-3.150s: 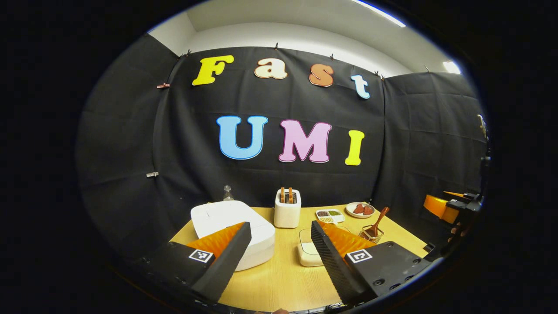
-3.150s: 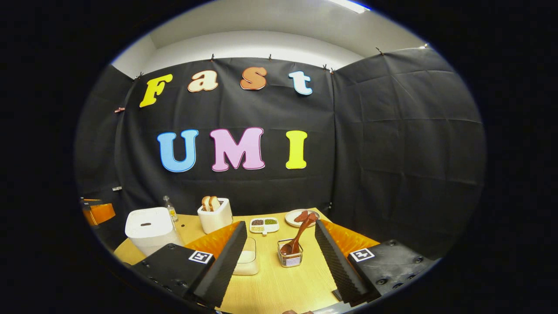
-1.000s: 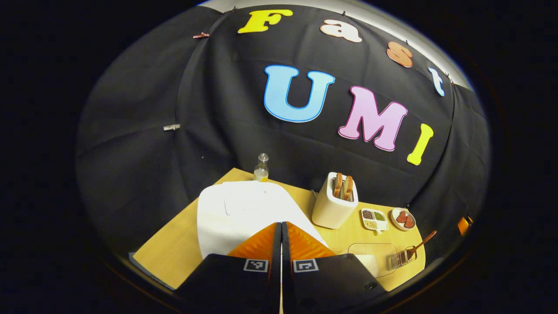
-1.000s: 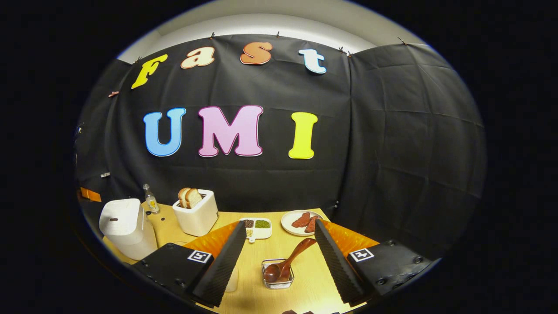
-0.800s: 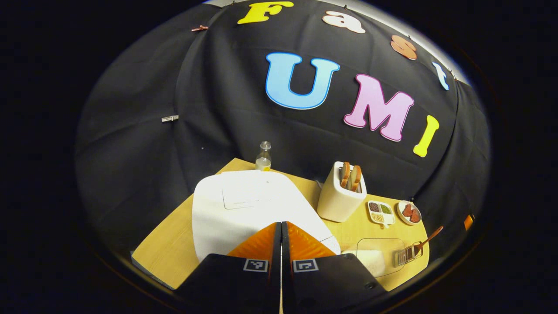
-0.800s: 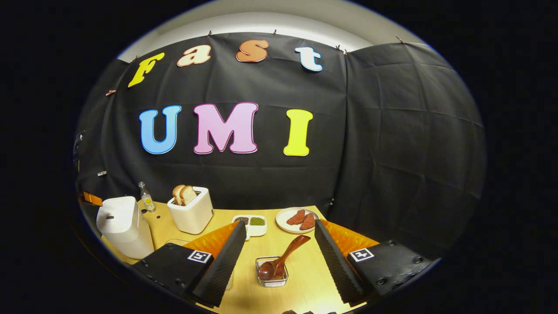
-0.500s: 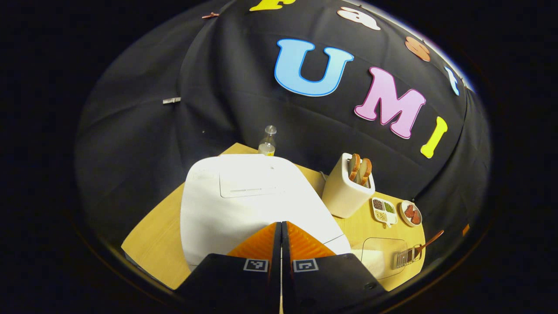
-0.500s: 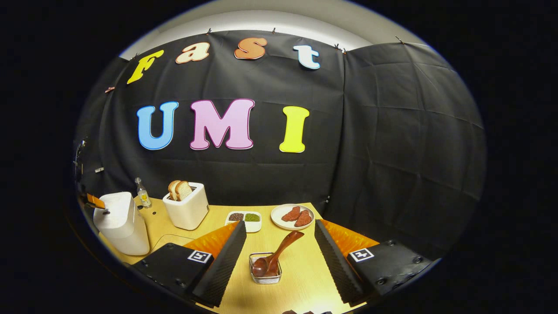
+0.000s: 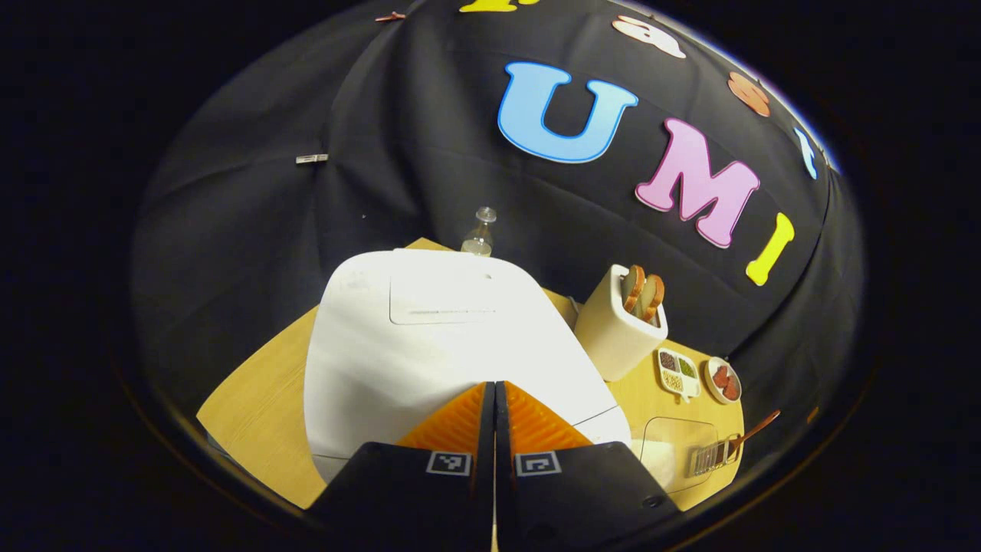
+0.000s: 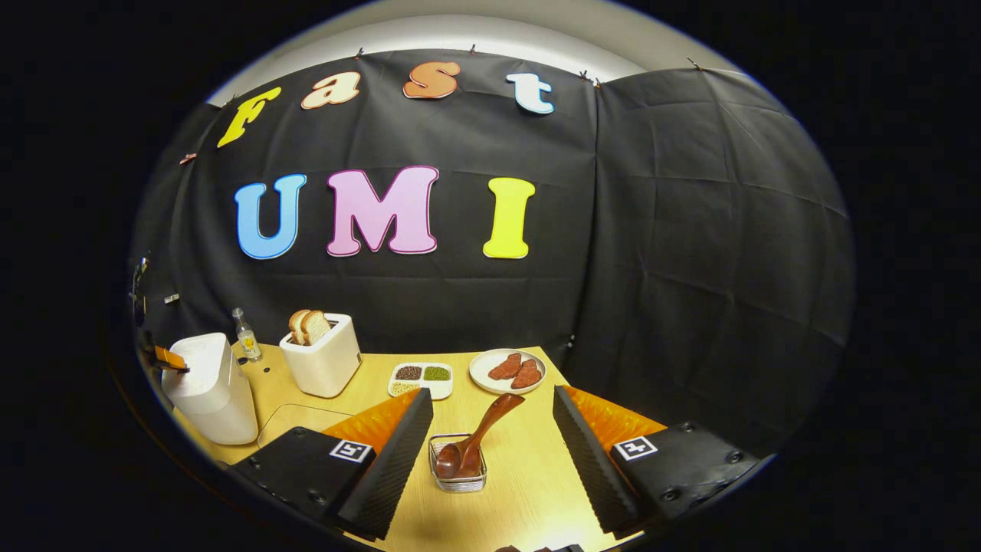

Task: Close the left gripper, press the button to open the rice cooker; take a wooden spoon from the chopstick holder with the right hand, scoop a spoonful of rice and pour it into the rice cooker, then put the wooden spoon back into the chopstick holder.

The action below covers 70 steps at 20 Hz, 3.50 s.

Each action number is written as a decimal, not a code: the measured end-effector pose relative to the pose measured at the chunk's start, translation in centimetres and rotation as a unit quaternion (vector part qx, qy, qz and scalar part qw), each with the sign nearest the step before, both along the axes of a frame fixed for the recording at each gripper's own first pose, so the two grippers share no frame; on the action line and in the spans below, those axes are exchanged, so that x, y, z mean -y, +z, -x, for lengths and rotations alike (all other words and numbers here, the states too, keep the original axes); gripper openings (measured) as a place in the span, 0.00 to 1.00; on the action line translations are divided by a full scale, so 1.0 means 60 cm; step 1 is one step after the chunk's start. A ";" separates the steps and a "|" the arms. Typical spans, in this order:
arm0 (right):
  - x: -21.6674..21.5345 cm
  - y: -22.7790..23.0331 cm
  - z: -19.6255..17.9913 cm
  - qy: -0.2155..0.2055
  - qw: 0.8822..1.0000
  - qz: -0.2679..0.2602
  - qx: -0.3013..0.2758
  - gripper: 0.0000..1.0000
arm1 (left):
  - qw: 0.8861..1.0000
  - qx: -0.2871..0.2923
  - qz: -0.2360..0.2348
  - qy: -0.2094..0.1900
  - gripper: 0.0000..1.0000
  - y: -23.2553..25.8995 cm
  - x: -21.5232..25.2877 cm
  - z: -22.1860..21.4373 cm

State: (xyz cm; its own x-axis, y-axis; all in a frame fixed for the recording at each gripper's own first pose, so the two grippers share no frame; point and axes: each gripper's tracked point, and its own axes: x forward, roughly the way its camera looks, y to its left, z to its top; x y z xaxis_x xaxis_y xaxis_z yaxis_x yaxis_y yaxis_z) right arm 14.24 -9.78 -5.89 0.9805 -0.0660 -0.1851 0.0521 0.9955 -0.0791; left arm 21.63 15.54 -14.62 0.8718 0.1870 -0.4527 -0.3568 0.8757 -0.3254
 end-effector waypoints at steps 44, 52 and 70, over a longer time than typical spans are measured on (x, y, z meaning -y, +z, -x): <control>0.005 -0.311 -0.241 0.027 0.943 -0.243 -0.228 0.40 | 0.987 0.020 -0.132 0.093 0.96 0.072 0.271 0.247; -0.004 -0.262 -0.225 0.023 0.946 -0.249 -0.205 0.18 | 0.988 0.024 -0.120 0.091 0.96 0.056 0.257 0.271; -0.270 -0.054 -0.151 0.175 0.969 -0.158 -0.074 0.18 | 0.988 0.042 -0.151 0.004 0.96 0.032 0.195 0.293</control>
State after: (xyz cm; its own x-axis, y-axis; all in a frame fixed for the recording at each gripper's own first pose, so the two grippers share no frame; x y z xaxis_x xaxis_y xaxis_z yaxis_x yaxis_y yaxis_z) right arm 23.28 6.41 -9.13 0.8941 0.3480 -0.2821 -0.2812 0.9262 0.2511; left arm 4.05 3.84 -12.72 0.9022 0.3090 -0.3008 -0.3462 0.9349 -0.0780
